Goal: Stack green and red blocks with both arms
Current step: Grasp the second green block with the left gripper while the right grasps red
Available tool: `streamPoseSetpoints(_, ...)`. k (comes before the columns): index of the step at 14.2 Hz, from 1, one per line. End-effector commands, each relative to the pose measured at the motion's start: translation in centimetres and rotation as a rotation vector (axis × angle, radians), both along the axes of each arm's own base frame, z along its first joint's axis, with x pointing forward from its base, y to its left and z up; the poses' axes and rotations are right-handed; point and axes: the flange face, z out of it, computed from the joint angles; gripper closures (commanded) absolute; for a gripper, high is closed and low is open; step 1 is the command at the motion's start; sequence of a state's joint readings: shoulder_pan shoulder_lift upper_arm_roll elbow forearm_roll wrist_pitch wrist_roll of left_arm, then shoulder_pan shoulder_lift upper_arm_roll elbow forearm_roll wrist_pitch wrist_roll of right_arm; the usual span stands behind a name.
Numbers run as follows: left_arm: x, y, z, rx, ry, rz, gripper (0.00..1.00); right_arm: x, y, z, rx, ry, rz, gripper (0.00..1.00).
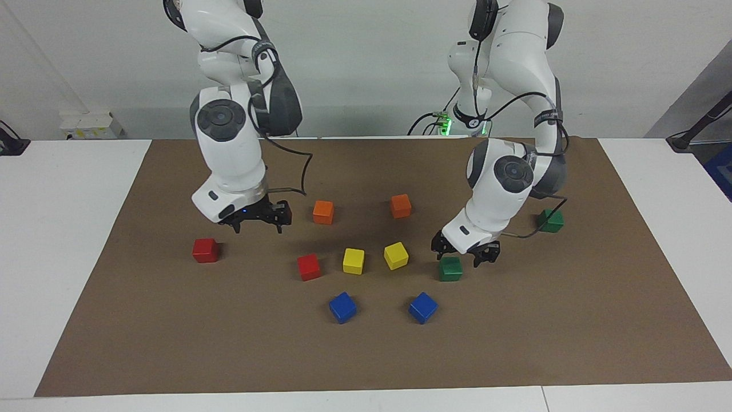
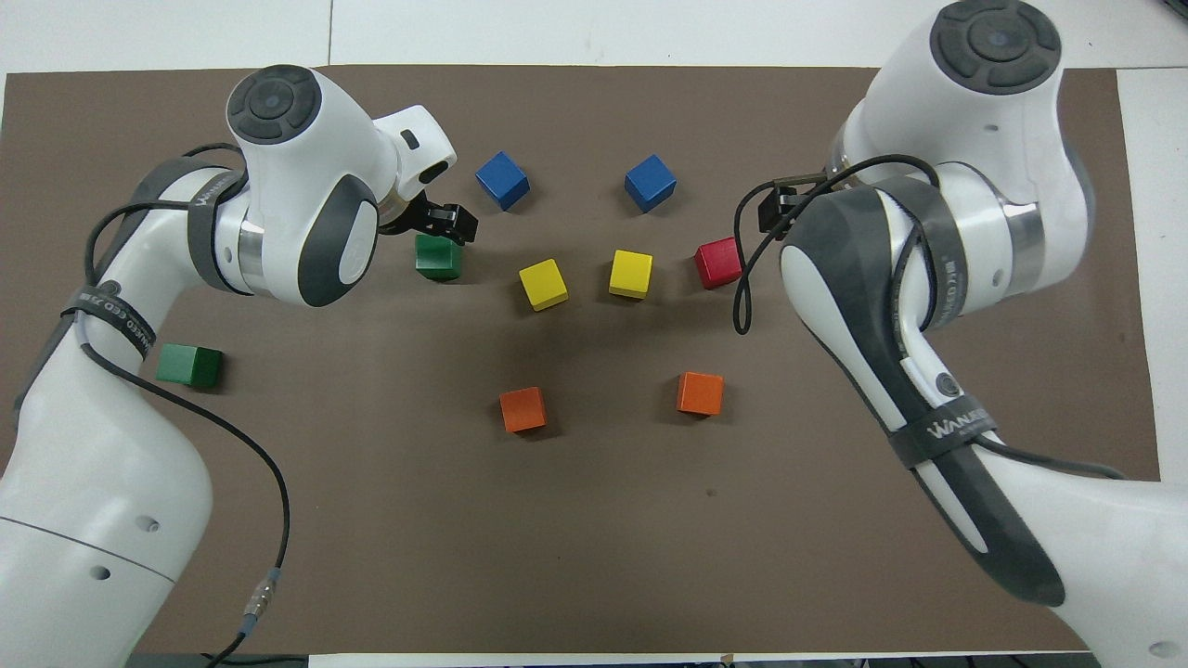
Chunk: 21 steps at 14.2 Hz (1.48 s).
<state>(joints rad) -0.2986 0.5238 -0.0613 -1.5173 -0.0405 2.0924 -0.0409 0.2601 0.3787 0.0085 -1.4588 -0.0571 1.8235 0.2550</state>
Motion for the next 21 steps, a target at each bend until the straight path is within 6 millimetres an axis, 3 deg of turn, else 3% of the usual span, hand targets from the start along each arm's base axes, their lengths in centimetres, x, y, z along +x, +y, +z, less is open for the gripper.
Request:
streamPoseSetpoints(1,0.7,-0.1,-0.7,0.013,-0.045,-0.006,0.00,1.0,2.3,-1.1,0.061,-0.009,-0.006,0.00)
streamPoseSetpoints(5,0.3,0.5,-2.6,0.047,-0.043,-0.020,0.00,0.9,7.3,-3.5,0.082,-0.062,0.023,0.00)
streamPoseSetpoints(8,-0.9,0.3,-5.3,0.046,-0.036,0.013,0.00,1.0,7.1,-5.2,0.081,-0.057,0.020,0.00)
streamPoseSetpoints(12,-1.7,0.5,-6.1,0.050,-0.022,0.040,0.00,0.7,6.0,-8.0,0.073,-0.049,0.088,0.00)
streamPoseSetpoints(13,-1.7,0.4,-6.0,0.047,-0.027,0.043,0.05,0.8,5.9,-8.1,0.072,-0.048,0.104,0.00)
streamPoseSetpoints(14,-1.7,0.5,-6.1,0.046,-0.026,0.056,0.31,0.9,5.5,-8.1,0.071,-0.046,0.113,0.00)
streamPoseSetpoints(15,-1.7,0.5,-6.1,0.047,-0.023,0.062,0.80,0.9,5.1,-8.3,0.069,-0.037,0.117,0.00)
streamPoseSetpoints(16,-1.8,0.5,-6.1,0.052,-0.015,0.061,1.00,1.1,4.5,-8.5,0.065,-0.027,0.120,0.00)
streamPoseSetpoints(21,-1.6,0.5,-4.6,0.068,0.030,0.066,1.00,1.3,3.6,-9.4,0.051,0.032,0.149,0.00)
